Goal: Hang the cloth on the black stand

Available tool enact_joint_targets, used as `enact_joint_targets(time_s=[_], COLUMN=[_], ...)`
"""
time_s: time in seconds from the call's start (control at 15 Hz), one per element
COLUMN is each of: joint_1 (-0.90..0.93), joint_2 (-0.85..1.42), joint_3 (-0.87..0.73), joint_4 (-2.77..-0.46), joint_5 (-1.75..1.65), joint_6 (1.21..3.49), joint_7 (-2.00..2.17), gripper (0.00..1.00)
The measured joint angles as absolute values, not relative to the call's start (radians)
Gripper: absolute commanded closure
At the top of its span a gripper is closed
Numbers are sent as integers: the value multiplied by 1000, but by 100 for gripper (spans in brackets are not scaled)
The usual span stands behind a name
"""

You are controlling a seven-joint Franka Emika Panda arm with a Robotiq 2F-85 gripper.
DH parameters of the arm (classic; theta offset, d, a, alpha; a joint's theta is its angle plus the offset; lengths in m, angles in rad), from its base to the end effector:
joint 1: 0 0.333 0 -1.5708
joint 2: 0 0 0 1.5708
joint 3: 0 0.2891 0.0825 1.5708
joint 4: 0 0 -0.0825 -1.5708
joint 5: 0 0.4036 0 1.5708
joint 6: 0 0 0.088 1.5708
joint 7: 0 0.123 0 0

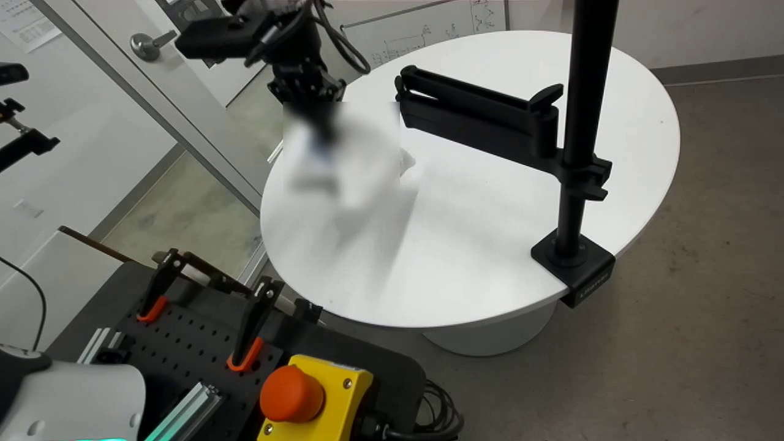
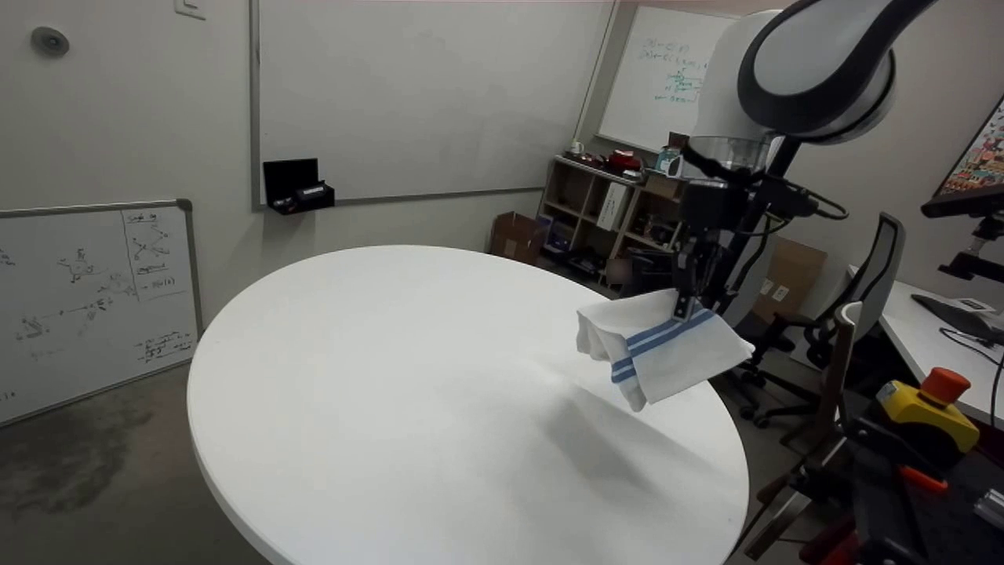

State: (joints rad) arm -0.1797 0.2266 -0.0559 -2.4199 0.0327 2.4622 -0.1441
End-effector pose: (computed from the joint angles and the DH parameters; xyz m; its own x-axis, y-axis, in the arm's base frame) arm 0.4603 -0.1120 0.1434 0.9770 -0.1137 -0.1805 -0.1209 -0.9922 -0.0292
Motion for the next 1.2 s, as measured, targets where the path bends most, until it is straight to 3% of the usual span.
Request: enact_joint_targets(time_s=[0.67, 1.2], joint_1=[-206, -225], joint_2=[-127, -232], joint_3=[-173, -266], joint_4=[-2397, -2254], joint_5=[59, 69], joint_6=[2131, 2089], joint_7=[-215, -215], gripper=[98, 98])
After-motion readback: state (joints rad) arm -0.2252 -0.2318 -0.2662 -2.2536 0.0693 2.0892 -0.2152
